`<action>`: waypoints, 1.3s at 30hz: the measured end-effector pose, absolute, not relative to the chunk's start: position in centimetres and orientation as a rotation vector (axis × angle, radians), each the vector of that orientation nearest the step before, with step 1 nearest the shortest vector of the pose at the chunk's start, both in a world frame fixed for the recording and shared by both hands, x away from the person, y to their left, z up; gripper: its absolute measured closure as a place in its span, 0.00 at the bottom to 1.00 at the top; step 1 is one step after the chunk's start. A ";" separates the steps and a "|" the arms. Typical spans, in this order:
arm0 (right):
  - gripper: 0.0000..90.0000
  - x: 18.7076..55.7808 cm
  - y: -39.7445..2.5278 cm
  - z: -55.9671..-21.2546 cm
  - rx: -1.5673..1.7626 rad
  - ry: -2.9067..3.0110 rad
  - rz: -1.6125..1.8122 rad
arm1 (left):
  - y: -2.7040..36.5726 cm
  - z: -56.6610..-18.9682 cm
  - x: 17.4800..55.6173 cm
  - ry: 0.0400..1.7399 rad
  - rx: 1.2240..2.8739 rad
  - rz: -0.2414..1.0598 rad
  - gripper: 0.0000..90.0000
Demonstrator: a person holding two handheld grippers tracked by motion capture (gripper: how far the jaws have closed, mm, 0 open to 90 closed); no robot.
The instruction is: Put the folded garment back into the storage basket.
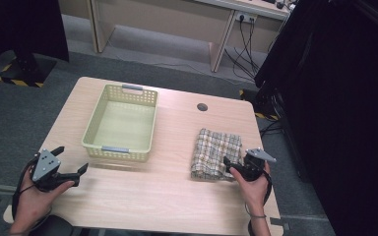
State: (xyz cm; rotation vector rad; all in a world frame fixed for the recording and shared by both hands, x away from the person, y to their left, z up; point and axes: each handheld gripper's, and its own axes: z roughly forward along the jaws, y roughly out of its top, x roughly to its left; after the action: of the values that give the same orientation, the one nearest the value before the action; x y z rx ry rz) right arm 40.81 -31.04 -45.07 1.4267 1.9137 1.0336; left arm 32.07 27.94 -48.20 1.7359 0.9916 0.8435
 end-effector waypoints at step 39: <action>0.81 44.9 -29.7 -47.4 1.596 2.055 1.090 | 27.6 -48.2 32.1 0.976 1.768 0.854 0.05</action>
State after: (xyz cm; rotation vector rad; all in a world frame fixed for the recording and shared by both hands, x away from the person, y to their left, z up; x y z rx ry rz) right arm 44.91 -29.73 -47.45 1.5963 2.0546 1.0900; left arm 32.10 27.63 -48.21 1.7683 0.9757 0.8541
